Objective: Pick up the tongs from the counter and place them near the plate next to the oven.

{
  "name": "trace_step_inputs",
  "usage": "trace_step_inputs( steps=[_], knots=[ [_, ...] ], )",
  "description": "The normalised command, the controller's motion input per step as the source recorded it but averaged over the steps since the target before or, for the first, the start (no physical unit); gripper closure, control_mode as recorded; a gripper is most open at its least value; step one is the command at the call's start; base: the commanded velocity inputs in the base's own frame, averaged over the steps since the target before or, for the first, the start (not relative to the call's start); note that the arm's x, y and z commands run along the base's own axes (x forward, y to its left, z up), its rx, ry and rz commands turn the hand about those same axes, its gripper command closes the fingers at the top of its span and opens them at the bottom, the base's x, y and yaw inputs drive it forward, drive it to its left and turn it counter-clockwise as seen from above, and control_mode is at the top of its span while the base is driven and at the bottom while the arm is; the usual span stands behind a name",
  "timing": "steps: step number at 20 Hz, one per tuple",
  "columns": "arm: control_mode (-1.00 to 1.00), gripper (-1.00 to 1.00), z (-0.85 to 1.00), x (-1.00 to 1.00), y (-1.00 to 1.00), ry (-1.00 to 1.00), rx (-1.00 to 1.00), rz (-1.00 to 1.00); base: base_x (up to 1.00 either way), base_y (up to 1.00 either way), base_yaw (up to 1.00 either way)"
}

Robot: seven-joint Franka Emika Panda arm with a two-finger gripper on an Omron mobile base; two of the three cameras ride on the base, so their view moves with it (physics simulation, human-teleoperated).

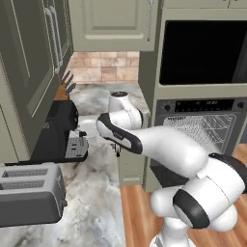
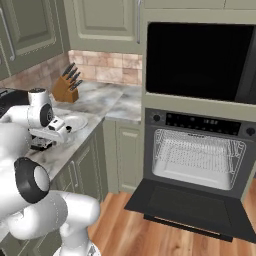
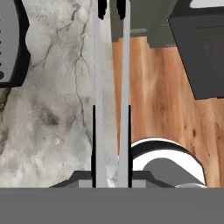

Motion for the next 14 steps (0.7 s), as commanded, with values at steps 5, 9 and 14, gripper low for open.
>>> trace_step_inputs(
  steps=[5, 9, 14],
  knots=[
    [-1.0, 1.0, -0.23, 0.55, -0.04, 0.0, 0.15, 0.09, 0.0, 0.0, 0.0],
    [-1.0, 1.0, -0.26, 0.47, -0.16, 0.0, 0.2, 0.0, 0.0, 0.0, 0.0],
    [-1.0, 1.0, -0.4, 0.41, -0.14, -0.04, 0.09, 0.0, 0.0, 0.0, 0.0]
  ],
)
